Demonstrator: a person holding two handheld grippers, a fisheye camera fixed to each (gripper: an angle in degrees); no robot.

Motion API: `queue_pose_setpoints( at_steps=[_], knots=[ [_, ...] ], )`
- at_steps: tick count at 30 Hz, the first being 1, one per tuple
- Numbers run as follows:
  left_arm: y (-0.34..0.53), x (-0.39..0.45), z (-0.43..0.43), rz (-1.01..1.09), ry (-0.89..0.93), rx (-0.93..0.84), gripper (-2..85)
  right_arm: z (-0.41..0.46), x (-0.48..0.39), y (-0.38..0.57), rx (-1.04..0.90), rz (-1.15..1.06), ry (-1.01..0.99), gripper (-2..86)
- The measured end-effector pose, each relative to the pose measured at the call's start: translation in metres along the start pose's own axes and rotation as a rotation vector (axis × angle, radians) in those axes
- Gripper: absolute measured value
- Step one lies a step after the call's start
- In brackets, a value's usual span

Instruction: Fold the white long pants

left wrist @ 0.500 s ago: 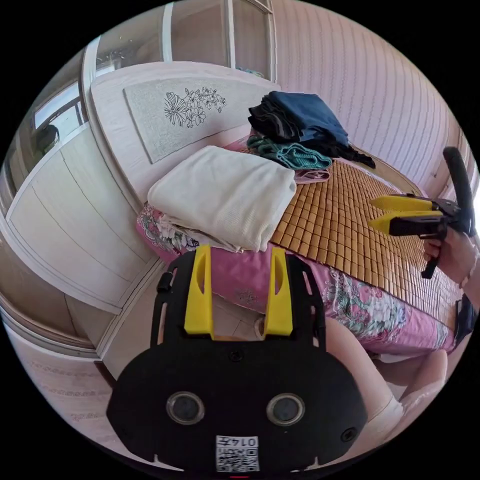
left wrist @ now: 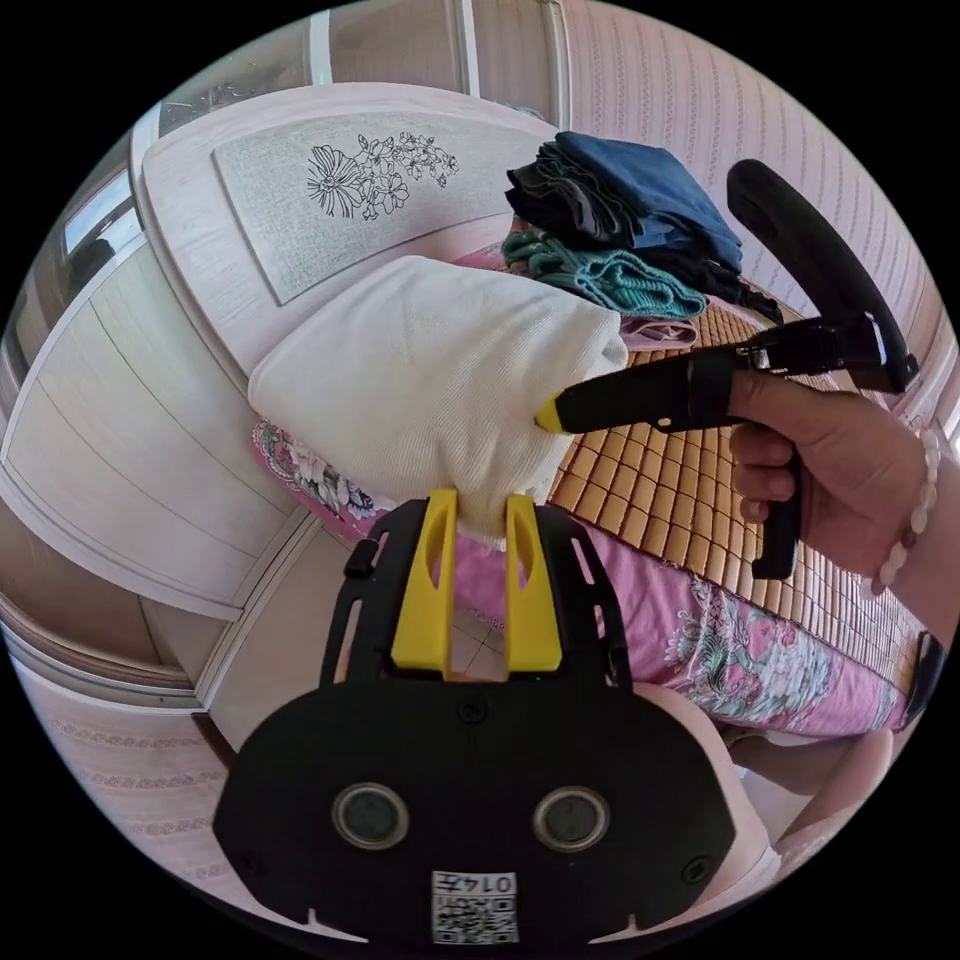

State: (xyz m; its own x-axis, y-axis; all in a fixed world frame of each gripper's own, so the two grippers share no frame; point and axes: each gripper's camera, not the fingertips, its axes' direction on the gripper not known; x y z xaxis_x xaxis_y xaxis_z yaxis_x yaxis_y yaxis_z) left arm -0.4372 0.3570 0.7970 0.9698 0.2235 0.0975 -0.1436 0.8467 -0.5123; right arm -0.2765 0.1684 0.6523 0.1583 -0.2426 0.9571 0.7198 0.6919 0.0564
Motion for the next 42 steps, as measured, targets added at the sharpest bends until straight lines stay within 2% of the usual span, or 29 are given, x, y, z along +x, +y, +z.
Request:
queue_pose_setpoints(
  at_steps=[5, 11, 18, 22, 24, 26, 27, 29, 32, 34, 36, 40, 42],
  knots=[
    [-0.029, -0.008, -0.043, 0.000, 0.083, 0.086, 6.2, -0.067, 0.028, 0.003, 0.193, 0.062, -0.259, 1.1],
    [-0.080, 0.021, -0.130, 0.151, 0.210, 0.279, 5.3, -0.189, 0.030, 0.028, 0.459, -0.097, -0.249, 0.4],
    [-0.118, 0.074, -0.232, 0.353, 0.379, 0.494, 5.2, -0.319, 0.039, 0.091, 0.693, -0.165, -0.325, 0.3],
    [-0.139, 0.120, -0.258, 0.595, 0.559, 0.470, 5.8, -0.366, 0.052, 0.169, 0.777, -0.106, -0.212, 0.5],
    [-0.144, 0.154, -0.242, 0.661, 0.701, 0.378, 6.6, -0.367, 0.069, 0.219, 0.802, -0.007, -0.115, 0.6],
    [-0.134, 0.211, -0.197, 0.731, 0.861, 0.220, 7.1, -0.352, 0.104, 0.296, 0.817, 0.200, 0.042, 0.7],
    [-0.128, 0.225, -0.184, 0.754, 0.871, 0.171, 6.7, -0.346, 0.115, 0.315, 0.800, 0.277, 0.104, 0.7],
    [-0.102, 0.252, -0.141, 0.741, 0.764, 0.062, 5.6, -0.314, 0.159, 0.390, 0.615, 0.647, 0.302, 0.7],
    [-0.072, 0.238, -0.098, 0.657, 0.651, -0.021, 5.7, -0.291, 0.168, 0.459, 0.590, 0.800, 0.275, 0.7],
    [-0.060, 0.219, -0.071, 0.581, 0.588, -0.101, 6.1, -0.284, 0.162, 0.474, 0.551, 0.822, 0.319, 1.1],
    [-0.050, 0.199, -0.048, 0.503, 0.530, -0.167, 7.1, -0.279, 0.154, 0.468, 0.507, 0.774, 0.378, 2.3],
    [-0.049, 0.169, -0.017, 0.344, 0.354, -0.182, 11.5, -0.254, 0.128, 0.388, 0.342, 0.391, 0.525, 11.9],
    [-0.056, 0.163, -0.007, 0.275, 0.350, -0.183, 13.2, -0.232, 0.114, 0.341, 0.254, 0.193, 0.573, 14.9]
  ],
)
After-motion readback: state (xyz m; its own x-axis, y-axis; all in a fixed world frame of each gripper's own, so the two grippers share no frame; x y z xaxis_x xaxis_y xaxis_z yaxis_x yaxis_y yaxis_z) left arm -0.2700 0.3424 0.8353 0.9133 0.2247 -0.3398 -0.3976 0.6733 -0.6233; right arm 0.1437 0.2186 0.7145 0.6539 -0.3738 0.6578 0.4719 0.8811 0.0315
